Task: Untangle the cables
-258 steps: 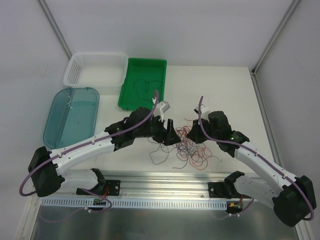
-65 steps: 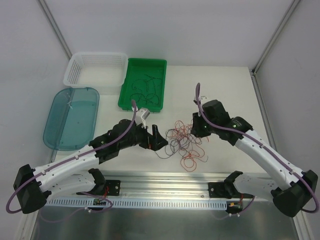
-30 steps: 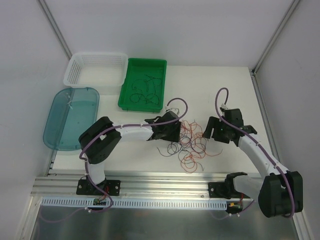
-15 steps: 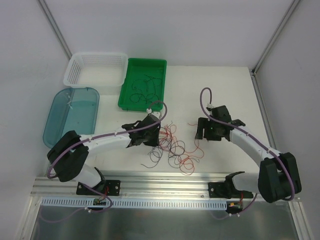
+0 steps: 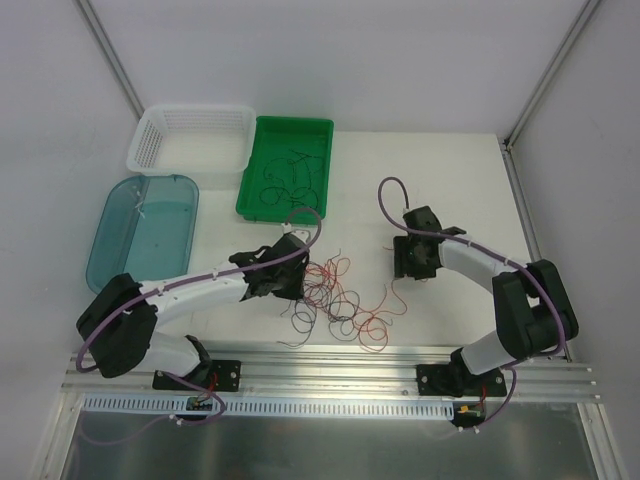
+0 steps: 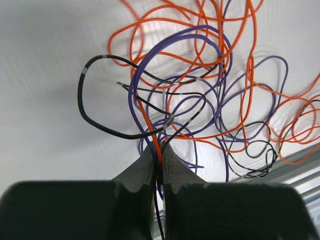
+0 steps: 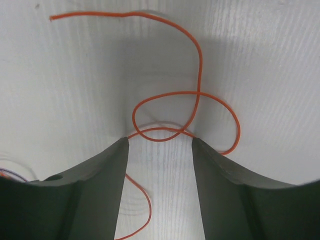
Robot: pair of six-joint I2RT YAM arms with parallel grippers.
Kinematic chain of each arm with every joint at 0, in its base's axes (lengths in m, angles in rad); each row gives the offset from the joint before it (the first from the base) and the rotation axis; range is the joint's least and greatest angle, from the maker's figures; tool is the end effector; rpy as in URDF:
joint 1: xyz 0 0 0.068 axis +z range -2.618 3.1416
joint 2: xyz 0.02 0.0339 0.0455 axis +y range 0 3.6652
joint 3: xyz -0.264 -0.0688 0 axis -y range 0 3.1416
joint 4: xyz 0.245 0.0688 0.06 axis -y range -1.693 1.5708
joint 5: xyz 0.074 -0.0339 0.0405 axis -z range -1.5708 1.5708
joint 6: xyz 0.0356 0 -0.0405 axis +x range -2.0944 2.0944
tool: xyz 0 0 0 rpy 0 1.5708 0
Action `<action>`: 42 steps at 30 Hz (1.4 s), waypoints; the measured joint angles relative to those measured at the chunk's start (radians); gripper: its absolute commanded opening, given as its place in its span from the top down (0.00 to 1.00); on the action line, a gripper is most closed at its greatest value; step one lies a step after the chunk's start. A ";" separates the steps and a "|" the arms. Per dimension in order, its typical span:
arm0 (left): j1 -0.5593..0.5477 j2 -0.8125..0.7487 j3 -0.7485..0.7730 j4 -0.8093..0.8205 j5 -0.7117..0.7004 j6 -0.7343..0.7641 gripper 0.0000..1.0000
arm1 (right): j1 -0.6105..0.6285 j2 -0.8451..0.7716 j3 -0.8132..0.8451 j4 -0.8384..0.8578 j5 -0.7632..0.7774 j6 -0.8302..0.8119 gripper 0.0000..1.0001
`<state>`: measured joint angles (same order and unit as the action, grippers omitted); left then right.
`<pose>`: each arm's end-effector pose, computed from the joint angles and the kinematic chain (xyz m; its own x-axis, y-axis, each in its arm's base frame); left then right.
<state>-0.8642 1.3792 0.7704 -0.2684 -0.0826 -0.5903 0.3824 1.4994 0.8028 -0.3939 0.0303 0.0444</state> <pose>0.1808 -0.2073 0.1976 -0.8176 0.1034 -0.5664 0.3234 0.8964 -0.3031 0.2585 0.1028 0.1685 -0.8380 -0.2892 -0.4628 -0.3231 0.9463 -0.0063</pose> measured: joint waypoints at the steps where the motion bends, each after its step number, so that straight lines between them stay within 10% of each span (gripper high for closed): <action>1: 0.005 -0.010 -0.005 -0.008 -0.002 0.001 1.00 | 0.001 0.007 0.005 0.001 0.012 0.002 0.50; 10: 0.133 -0.187 -0.072 -0.080 -0.008 0.008 1.00 | 0.006 0.051 0.042 -0.030 0.124 0.025 0.99; 15: 0.200 -0.241 -0.094 -0.100 -0.008 0.026 1.00 | 0.010 0.051 0.045 -0.030 0.160 0.024 0.99; 22: 0.211 -0.220 -0.100 -0.116 -0.008 0.034 1.00 | 0.020 -0.003 0.058 -0.037 0.173 -0.023 0.58; 30: 0.211 -0.192 -0.099 -0.119 -0.004 0.048 1.00 | 0.057 0.008 0.123 -0.026 0.144 -0.074 0.51; 35: 0.211 -0.146 -0.090 -0.119 0.005 0.055 1.00 | 0.057 0.126 0.153 -0.004 0.132 -0.089 0.59; 42: 0.211 -0.129 -0.081 -0.117 0.027 0.056 0.90 | 0.057 0.137 0.153 -0.019 0.122 -0.101 0.99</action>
<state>-0.6533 1.2507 0.6891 -0.3859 -0.0559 -0.5343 0.4393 1.6367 0.9554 -0.4129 0.1524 -0.0563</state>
